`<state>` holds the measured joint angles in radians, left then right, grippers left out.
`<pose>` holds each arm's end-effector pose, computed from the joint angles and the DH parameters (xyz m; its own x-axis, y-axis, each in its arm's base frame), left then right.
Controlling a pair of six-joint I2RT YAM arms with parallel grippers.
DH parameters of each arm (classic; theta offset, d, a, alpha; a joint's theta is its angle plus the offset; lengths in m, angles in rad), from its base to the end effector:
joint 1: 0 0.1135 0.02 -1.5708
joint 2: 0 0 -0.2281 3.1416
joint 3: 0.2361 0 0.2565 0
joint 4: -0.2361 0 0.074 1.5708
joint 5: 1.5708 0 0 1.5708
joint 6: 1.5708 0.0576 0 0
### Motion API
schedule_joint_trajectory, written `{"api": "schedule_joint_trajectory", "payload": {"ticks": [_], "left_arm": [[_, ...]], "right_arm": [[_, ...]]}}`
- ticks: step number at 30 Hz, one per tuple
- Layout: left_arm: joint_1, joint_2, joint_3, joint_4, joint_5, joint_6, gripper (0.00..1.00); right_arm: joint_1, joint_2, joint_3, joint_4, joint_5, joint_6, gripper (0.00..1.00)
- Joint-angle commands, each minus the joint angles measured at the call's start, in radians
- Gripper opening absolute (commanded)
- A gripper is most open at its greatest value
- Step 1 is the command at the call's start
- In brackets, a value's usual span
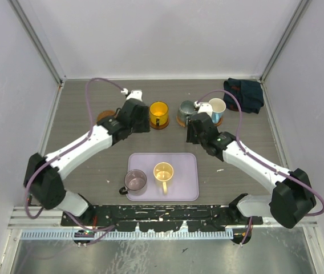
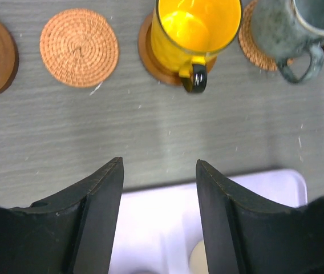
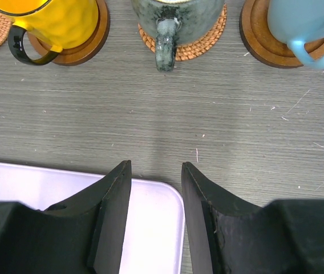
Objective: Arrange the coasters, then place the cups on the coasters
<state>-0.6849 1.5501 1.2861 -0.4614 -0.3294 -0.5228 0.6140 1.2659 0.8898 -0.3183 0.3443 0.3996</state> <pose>0.2967 -0.2183 0.2491 -0.6505 -0.0787 -0.7554 0.0997 0.9772 -0.1877 0.2597 0.1593 0.2132 -0.6103 0.0178 -0.7919 -0.1008 0.9899 0.1000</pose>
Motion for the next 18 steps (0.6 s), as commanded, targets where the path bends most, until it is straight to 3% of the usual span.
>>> {"api": "schedule_joint_trajectory", "payload": {"ticks": [1,7,12,18], "left_arm": [[-0.029,-0.181,-0.119,0.037,0.064,0.086,0.55],[-0.082,-0.348,-0.206,-0.164,0.208,0.159,0.57],[-0.088,-0.468,-0.229,-0.339,0.239,0.173,0.60],[-0.090,-0.617,-0.282,-0.405,0.343,0.114,0.62]], "right_arm": [[0.000,-0.012,-0.005,0.028,0.001,0.006,0.46],[-0.001,-0.003,-0.009,0.030,-0.014,0.019,0.46],[0.000,0.004,-0.011,0.038,-0.101,0.004,0.54],[0.017,-0.014,-0.021,0.008,-0.163,-0.001,0.54]]}}
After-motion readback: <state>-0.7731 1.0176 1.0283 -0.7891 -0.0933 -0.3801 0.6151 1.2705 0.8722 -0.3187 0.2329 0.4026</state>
